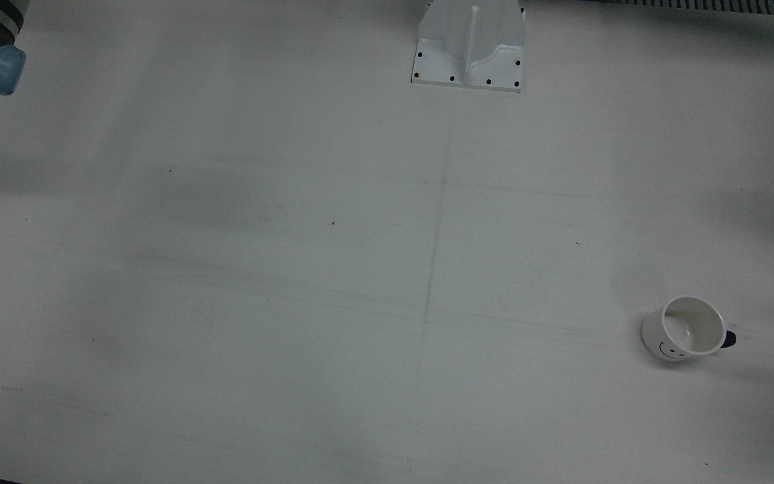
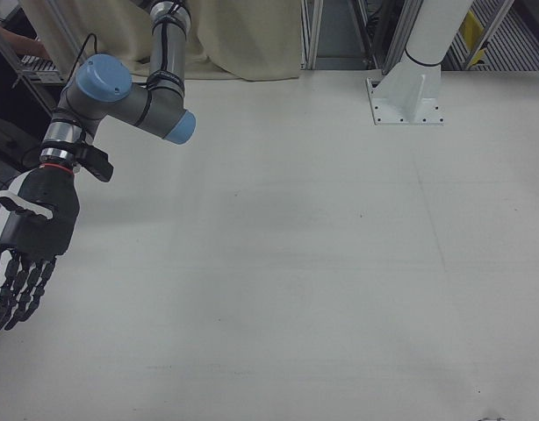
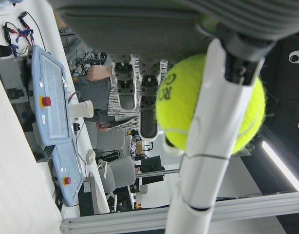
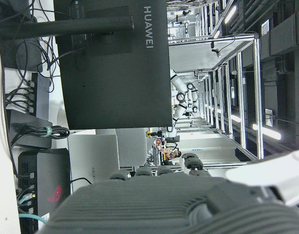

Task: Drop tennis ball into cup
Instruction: 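Move the left hand with the ball over the white cup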

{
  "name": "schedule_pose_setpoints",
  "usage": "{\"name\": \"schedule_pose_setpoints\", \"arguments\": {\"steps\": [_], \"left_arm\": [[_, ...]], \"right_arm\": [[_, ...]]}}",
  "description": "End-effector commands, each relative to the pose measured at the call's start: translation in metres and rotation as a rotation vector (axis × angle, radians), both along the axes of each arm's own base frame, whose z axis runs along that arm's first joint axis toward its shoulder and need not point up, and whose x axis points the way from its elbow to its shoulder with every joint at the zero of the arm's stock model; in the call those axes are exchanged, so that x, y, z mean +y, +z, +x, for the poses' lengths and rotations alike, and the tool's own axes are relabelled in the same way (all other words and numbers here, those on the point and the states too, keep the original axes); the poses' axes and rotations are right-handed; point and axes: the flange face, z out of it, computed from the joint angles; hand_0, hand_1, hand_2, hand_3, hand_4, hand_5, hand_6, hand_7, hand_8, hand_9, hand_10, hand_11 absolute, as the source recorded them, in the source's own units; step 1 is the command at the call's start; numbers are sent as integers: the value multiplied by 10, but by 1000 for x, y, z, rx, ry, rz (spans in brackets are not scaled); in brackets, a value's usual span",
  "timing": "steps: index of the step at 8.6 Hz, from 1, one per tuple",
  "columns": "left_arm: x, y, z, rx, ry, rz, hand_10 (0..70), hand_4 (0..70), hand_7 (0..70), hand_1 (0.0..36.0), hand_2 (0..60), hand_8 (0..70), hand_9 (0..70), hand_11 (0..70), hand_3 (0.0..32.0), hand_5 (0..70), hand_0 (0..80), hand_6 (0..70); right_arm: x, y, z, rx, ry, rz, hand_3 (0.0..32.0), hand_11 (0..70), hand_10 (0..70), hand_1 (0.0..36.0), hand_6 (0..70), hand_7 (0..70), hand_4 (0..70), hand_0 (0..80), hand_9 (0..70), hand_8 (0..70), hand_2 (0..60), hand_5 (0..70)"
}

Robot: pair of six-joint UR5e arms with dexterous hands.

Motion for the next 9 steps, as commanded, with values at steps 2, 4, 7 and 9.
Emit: {"name": "schedule_pose_setpoints", "arguments": {"steps": [2, 4, 7, 9], "left_arm": [[-1, -13, 29, -57, -1, 106, 153, 37, 672, 274, 1, 341, 438, 254, 0, 212, 800, 651], [6, -10, 60, -96, 29, 146, 157, 36, 680, 275, 0, 332, 442, 259, 0, 200, 800, 593], [14, 4, 97, -106, 66, 138, 156, 41, 671, 272, 5, 345, 442, 258, 0, 211, 795, 651], [7, 8, 104, -108, 69, 139, 153, 44, 653, 268, 11, 354, 436, 254, 0, 221, 786, 700]], "right_arm": [[0, 0, 0, 0, 0, 0, 0, 0, 0, 0, 0, 0, 0, 0, 0, 0, 0, 0], [0, 0, 0, 0, 0, -1, 0, 0, 0, 0, 0, 0, 0, 0, 0, 0, 0, 0], [0, 0, 0, 0, 0, 0, 0, 0, 0, 0, 0, 0, 0, 0, 0, 0, 0, 0], [0, 0, 0, 0, 0, -1, 0, 0, 0, 0, 0, 0, 0, 0, 0, 0, 0, 0]]}}
